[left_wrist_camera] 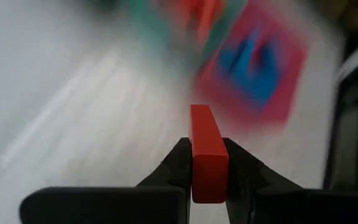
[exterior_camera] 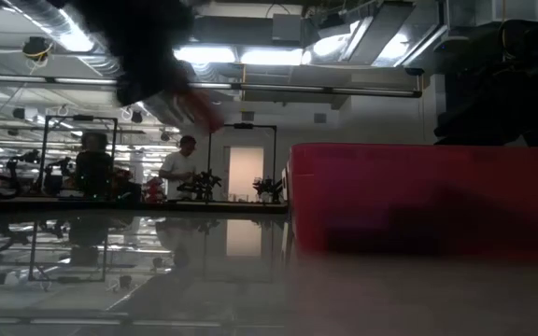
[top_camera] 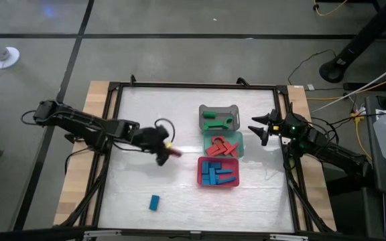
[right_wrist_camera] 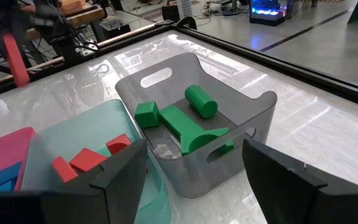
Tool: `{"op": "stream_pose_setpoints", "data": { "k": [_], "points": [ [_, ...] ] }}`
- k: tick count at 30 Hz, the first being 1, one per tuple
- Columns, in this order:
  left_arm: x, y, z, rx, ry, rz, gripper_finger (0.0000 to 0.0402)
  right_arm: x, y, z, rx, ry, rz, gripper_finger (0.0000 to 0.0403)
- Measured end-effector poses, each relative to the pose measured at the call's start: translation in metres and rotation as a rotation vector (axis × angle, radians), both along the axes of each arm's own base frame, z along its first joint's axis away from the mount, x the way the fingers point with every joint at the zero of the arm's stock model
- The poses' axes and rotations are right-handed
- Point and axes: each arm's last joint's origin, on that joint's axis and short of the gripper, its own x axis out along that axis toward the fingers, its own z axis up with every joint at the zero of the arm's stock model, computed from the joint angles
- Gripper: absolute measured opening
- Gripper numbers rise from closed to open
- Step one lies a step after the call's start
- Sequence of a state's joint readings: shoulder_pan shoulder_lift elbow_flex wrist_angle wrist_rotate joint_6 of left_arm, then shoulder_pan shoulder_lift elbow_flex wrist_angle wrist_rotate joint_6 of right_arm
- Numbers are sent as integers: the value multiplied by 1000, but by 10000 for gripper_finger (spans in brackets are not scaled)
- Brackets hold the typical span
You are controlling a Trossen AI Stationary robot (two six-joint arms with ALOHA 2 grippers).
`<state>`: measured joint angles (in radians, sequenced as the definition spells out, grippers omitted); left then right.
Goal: Sort blocks
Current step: Put the red block into the green bin
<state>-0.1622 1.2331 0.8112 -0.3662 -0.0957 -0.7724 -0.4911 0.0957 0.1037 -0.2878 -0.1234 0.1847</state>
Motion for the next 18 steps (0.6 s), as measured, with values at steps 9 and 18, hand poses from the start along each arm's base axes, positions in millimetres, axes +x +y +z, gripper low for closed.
{"op": "stream_pose_setpoints", "data": {
  "k": [9,18],
  "points": [
    [60,23,12,240,-512,179,44,0,0,0,0,0,0,264],
    [105,34,-34,253,-680,199,81,0,0,0,0,0,0,264]
  ]
}}
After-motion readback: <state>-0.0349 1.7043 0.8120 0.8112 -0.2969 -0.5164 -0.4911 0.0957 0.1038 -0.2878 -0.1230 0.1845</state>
